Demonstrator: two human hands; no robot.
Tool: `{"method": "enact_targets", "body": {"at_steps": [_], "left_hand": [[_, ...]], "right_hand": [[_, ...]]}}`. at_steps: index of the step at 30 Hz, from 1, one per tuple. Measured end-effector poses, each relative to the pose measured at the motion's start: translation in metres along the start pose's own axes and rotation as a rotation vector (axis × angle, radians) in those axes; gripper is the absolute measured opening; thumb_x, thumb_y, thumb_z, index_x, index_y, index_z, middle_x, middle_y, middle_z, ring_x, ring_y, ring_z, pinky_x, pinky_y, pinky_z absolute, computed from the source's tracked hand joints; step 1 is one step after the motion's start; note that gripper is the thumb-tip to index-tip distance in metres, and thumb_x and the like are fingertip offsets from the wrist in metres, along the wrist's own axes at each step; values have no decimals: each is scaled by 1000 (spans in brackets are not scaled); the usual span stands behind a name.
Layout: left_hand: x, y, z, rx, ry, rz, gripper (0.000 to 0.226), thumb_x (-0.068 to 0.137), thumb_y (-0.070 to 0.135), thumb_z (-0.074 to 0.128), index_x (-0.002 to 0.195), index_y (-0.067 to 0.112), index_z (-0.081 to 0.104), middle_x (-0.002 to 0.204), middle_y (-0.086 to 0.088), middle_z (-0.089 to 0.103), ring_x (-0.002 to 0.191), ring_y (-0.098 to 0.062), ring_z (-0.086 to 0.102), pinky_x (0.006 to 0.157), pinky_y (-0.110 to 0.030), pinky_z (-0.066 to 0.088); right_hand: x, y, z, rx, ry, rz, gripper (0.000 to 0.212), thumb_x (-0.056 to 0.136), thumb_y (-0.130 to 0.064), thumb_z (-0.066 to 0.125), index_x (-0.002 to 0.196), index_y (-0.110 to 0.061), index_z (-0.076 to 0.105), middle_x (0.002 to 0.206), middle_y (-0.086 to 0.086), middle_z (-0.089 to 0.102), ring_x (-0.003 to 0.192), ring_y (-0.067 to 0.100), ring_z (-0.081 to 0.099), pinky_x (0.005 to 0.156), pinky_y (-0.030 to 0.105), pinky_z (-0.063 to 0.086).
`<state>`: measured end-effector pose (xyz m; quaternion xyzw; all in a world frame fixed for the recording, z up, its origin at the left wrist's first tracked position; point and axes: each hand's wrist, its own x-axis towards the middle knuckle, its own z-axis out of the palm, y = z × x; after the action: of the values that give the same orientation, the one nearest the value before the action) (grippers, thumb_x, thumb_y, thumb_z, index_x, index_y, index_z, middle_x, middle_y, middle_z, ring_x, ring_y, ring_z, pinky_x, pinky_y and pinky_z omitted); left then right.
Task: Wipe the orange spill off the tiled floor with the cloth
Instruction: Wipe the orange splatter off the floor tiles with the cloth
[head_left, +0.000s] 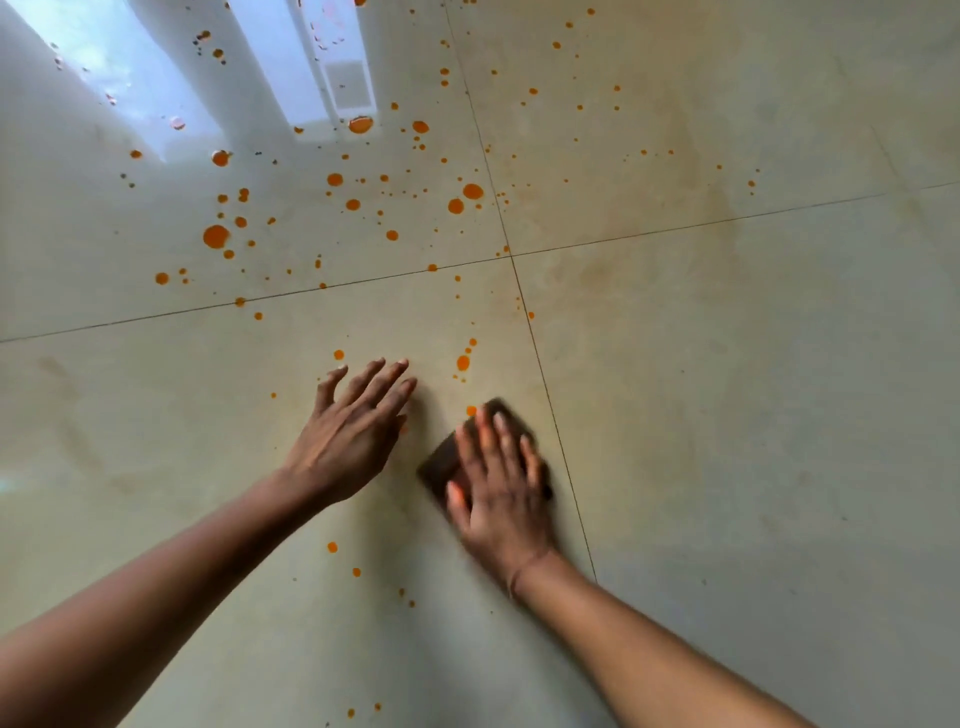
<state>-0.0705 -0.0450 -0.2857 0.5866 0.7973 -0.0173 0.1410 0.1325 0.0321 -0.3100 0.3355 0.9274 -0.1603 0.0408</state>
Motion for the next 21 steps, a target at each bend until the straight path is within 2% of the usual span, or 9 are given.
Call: {"method": "enact_targets", "body": {"at_steps": [4, 6, 9, 12, 14, 16, 18, 20, 21], "left_hand": [[-17, -12, 4, -25, 4, -99, 53, 94, 32, 37, 144, 15, 39, 155, -6, 31, 142, -27, 28, 112, -48, 16], [-24, -14, 7, -31, 5, -126, 54, 93, 30, 39, 145, 15, 38, 155, -6, 30, 143, -27, 26, 112, -48, 15], [-32, -17, 12, -61, 18, -166, 53, 93, 29, 36, 144, 14, 38, 156, -6, 29, 143, -27, 26, 112, -48, 18], [-41, -22, 11, -103, 44, -234, 52, 93, 28, 32, 142, 13, 42, 154, -7, 31, 141, -28, 30, 110, -48, 22], [-49, -24, 10, -119, 54, -260, 53, 93, 28, 30, 142, 11, 43, 153, -9, 33, 140, -29, 31, 109, -48, 23], [-58, -22, 11, -120, 42, -262, 52, 93, 26, 33, 142, 10, 43, 153, -10, 34, 140, -30, 32, 109, -47, 23], [-67, -19, 15, -114, 30, -275, 52, 92, 23, 37, 142, 10, 43, 153, -9, 34, 139, -29, 34, 109, -47, 23], [-76, -19, 21, -108, 22, -301, 52, 92, 22, 37, 142, 10, 42, 152, -9, 35, 139, -29, 35, 109, -47, 25], [-79, -21, 22, -106, 21, -317, 52, 92, 22, 37, 143, 10, 42, 152, -9, 35, 139, -28, 35, 108, -46, 24]], "right_hand": [[-43, 44, -5, -47, -49, -227, 72, 82, -48, 47, 148, -23, 35, 158, 4, 23, 142, 26, 35, 112, 44, 22], [-5, 54, -18, -39, 6, -87, 68, 86, -45, 44, 148, -19, 39, 157, 7, 27, 142, 29, 34, 114, 45, 22], [57, 7, -14, 11, 25, 106, 67, 92, -43, 44, 152, -18, 26, 160, 10, 18, 149, 29, 15, 118, 47, 10], [14, -29, 10, -18, -71, -159, 70, 89, -47, 44, 152, -21, 27, 161, 8, 19, 148, 26, 18, 118, 47, 13], [-37, -5, 6, -36, -153, -306, 73, 84, -50, 46, 150, -23, 33, 160, 5, 22, 145, 26, 28, 115, 45, 17], [-36, 30, -6, -71, -126, -370, 72, 82, -49, 46, 148, -22, 38, 158, 5, 23, 142, 28, 35, 113, 45, 21], [5, 35, -17, -66, -67, -234, 67, 87, -44, 46, 148, -19, 37, 158, 7, 24, 144, 30, 30, 115, 45, 20], [50, 1, -14, -16, -47, -73, 67, 93, -41, 48, 152, -19, 26, 161, 9, 16, 149, 29, 14, 119, 46, 9], [57, -22, -9, -17, -72, -82, 68, 94, -41, 46, 153, -20, 21, 162, 8, 12, 150, 27, 8, 119, 45, 4]]}}
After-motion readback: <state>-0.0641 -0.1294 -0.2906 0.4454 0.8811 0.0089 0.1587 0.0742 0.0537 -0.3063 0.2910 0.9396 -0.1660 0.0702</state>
